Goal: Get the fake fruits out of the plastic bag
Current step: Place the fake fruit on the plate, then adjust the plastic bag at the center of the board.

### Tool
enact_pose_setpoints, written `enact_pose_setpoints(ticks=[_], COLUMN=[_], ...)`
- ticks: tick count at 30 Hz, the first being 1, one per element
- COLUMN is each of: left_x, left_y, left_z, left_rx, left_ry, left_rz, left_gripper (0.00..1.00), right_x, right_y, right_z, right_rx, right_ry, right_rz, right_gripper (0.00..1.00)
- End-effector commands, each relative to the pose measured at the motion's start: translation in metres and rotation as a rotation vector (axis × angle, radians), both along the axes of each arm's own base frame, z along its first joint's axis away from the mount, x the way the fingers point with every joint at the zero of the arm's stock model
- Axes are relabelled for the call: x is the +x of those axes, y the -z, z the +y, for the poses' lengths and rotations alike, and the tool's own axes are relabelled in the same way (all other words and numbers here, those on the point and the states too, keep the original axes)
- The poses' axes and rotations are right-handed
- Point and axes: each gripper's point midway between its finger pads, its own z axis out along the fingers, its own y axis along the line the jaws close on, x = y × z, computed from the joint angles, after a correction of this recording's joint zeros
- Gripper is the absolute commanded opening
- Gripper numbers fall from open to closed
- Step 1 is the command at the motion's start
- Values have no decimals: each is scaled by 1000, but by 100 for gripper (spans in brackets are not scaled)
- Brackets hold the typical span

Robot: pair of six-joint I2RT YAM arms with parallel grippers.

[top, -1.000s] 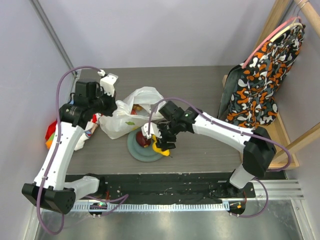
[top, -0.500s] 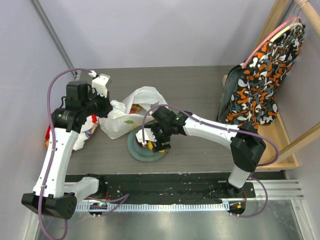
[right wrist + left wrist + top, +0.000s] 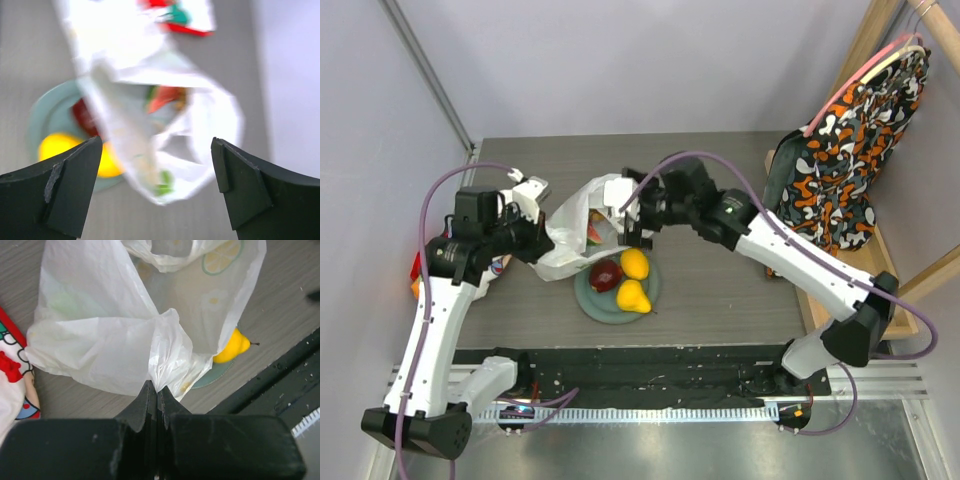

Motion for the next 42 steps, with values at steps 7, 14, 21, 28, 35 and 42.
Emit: enact_pose_setpoints(ticks=[7,14,21,28,35,42], left_x=[-33,-1,88,190,173,95], left_y=[15,16,-20,-119,-169,-58], left_z=[-2,5,-5,-39,-83,-128], left_rx=[46,115,145,125,79,88], left_ry=[149,142,158,181,299,465], left_rz=[55,8,-113,-342,-477,-238], left_gripper=[2,2,0,0,0,0], right_x=[142,185,241,284,246,136], right_y=[21,73,7,-124,-104,19], right_z=[-6,-7,-42,-108,-147,-217], right_rx=[83,-76,98,405,360,100], right_ry=[488,573,695,877,950,1065], right_rz=[-118,-160,-191,-264,-200,-18], right_gripper=[100,96,23,2,1,1])
